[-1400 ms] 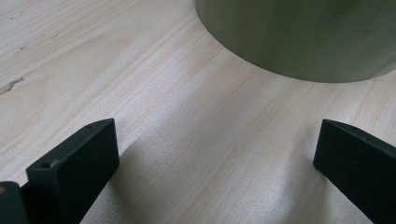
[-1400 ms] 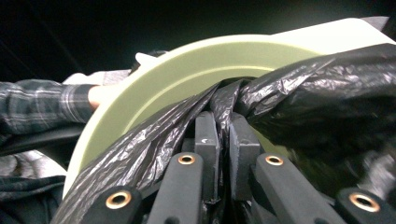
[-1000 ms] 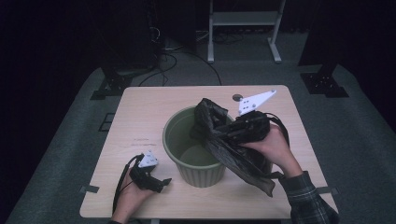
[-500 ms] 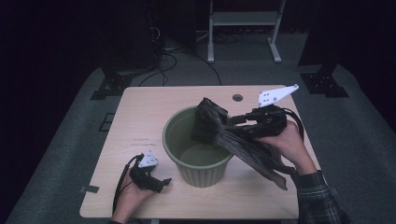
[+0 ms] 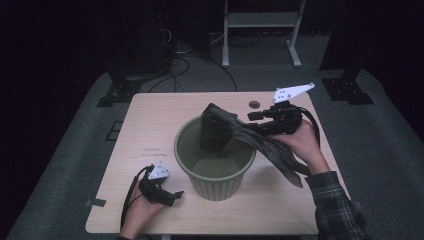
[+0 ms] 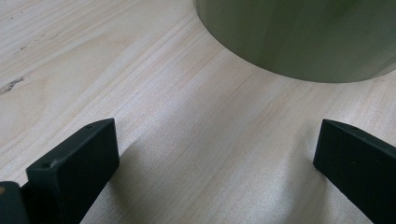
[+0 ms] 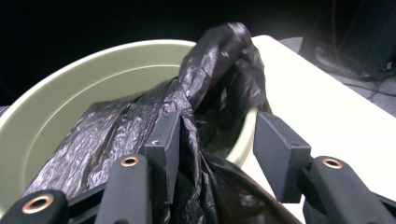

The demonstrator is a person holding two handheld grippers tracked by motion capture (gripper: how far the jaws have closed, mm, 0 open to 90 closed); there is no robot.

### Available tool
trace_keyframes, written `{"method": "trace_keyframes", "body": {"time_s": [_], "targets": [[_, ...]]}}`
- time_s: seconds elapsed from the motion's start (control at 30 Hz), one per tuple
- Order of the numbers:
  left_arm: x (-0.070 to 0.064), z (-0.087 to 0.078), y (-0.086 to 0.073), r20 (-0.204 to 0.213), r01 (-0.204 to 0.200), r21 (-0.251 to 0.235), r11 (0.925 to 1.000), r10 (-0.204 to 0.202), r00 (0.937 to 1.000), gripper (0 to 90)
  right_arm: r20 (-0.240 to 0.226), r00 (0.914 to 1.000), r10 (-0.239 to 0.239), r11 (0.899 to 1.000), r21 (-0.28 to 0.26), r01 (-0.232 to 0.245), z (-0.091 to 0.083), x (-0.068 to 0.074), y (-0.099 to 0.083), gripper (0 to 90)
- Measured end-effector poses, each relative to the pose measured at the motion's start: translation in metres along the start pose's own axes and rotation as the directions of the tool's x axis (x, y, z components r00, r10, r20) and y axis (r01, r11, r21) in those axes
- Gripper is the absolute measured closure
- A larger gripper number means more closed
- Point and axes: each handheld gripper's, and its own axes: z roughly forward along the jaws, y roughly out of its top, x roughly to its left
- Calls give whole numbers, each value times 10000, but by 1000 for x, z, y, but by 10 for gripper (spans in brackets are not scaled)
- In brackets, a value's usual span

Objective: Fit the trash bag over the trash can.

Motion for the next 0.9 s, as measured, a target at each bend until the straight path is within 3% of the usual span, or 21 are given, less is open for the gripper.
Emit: {"method": "trace_keyframes", "body": {"time_s": [0.17,0.33,0.53,0.6,0.77,0.9], "targets": [[0,0,0,-2,-3,-1,10000,3,10000,0,-68,9996,-267,9987,427,269,10,6,-1,502],[0,0,0,25,-14,-10,10000,14,10000,0,5,9995,-308,9995,71,308,-9,15,-5,502],[2,-3,0,79,-6,34,10000,5,10000,0,18,9988,-491,9988,17,491,-25,25,-14,499],[4,-9,0,23,47,-352,9994,-46,10000,0,5,9988,-495,9988,-59,495,-28,26,-17,499],[9,-27,8,473,190,-837,9963,-151,9988,0,-36,9990,-445,9989,-135,444,-31,24,-19,499],[11,-42,17,779,286,-1405,9897,-177,9968,0,-63,9991,-421,9989,-216,419,-31,24,-19,498]]}}
